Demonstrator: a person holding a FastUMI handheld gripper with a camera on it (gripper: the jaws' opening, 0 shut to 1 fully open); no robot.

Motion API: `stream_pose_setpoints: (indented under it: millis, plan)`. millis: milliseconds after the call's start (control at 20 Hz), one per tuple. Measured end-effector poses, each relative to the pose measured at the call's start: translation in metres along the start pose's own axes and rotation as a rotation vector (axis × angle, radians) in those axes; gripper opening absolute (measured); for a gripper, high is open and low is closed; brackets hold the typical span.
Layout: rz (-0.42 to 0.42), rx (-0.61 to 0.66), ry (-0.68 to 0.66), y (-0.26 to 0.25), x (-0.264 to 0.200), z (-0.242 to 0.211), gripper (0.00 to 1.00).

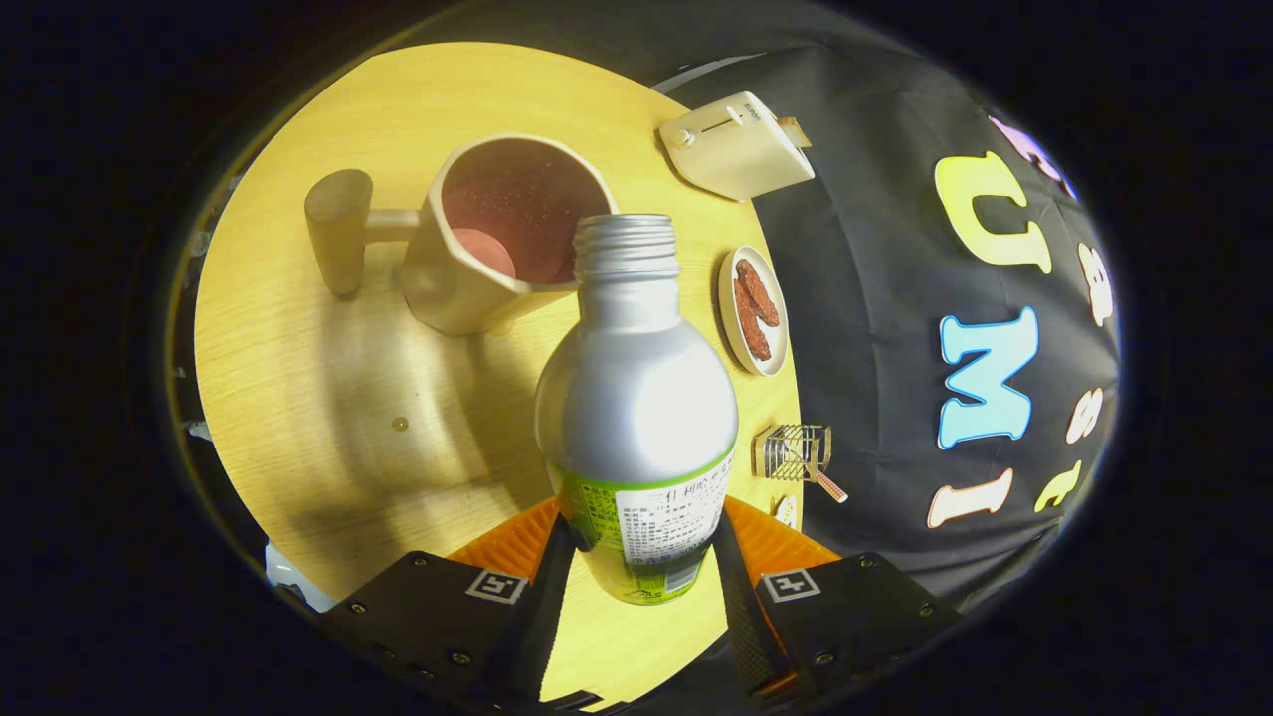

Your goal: Take the bottle from table, then pour the juice into the cup, finally place the bottle on the coaster

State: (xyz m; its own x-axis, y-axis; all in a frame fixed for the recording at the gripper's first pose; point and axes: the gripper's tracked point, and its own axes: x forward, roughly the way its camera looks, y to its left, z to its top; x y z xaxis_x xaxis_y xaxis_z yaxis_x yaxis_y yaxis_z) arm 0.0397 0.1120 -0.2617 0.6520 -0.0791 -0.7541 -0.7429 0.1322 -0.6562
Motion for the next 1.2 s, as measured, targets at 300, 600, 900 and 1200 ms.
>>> stream_pose_setpoints:
  millis: [300, 600, 900, 1200]
  plan:
    - [0.009, -0.070, 0.053, -0.003, 0.001, 0.000, 0.71]
    - [0.014, -0.150, 0.111, -0.007, -0.002, 0.000, 0.71]
    - [0.017, -0.209, 0.174, -0.016, -0.006, -0.003, 0.71]
    - [0.023, -0.264, 0.214, -0.020, -0.012, -0.006, 0.71]
